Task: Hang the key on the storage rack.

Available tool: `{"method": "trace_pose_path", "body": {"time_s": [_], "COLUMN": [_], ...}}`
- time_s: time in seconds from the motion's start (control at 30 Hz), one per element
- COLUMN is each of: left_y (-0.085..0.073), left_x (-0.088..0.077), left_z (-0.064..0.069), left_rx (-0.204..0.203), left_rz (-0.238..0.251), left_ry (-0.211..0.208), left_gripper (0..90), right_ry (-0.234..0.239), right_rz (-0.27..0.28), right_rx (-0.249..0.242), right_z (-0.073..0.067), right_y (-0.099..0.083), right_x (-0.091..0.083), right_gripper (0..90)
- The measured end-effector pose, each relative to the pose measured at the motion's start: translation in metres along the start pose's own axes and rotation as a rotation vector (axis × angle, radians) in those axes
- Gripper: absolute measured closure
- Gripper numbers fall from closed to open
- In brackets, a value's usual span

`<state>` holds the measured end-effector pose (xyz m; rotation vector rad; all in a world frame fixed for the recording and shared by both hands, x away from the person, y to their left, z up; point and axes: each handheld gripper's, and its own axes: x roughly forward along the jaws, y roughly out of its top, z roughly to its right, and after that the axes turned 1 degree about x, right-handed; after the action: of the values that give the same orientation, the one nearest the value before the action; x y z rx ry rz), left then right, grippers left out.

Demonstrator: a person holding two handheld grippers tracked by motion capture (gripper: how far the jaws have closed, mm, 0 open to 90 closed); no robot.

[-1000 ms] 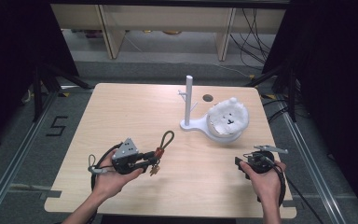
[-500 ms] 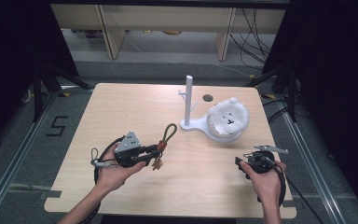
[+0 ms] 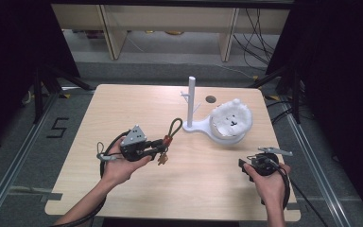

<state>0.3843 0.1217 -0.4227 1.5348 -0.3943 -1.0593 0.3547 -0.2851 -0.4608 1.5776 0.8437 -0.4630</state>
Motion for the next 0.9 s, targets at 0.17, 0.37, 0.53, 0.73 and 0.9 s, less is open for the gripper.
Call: {"method": "trace_pose_path", "body": {"time_s": [0.17, 0.37, 0.53, 0.73, 0.9], "left_y": [0.004, 0.011, 0.017, 0.023, 0.029], "left_x": [0.002, 0.004, 0.009, 0.013, 0.018], "left_z": [-0.004, -0.009, -0.013, -0.016, -0.020], "left_rx": [0.001, 0.000, -0.003, -0.006, -0.007], "left_rz": [0.006, 0.019, 0.024, 0.031, 0.044], "left_ry": [0.007, 0.011, 0.010, 0.015, 0.010], "left_gripper": [75.4, 75.4, 75.4, 75.4, 75.4], "right_ry": [0.004, 0.006, -0.003, 0.003, -0.001], "right_rz": [0.001, 0.012, -0.004, -0.003, -0.010], "right_rx": [0.001, -0.029, -0.001, -0.008, -0.004], "right_z": [0.000, 0.003, 0.001, 0.003, 0.003], "right_y": [0.000, -0.001, 0.000, -0.001, -0.001], "right_x": [0.001, 0.003, 0.000, -0.001, -0.001], "right_gripper": [44.0, 43.9, 43.9, 43.9, 43.9]}}
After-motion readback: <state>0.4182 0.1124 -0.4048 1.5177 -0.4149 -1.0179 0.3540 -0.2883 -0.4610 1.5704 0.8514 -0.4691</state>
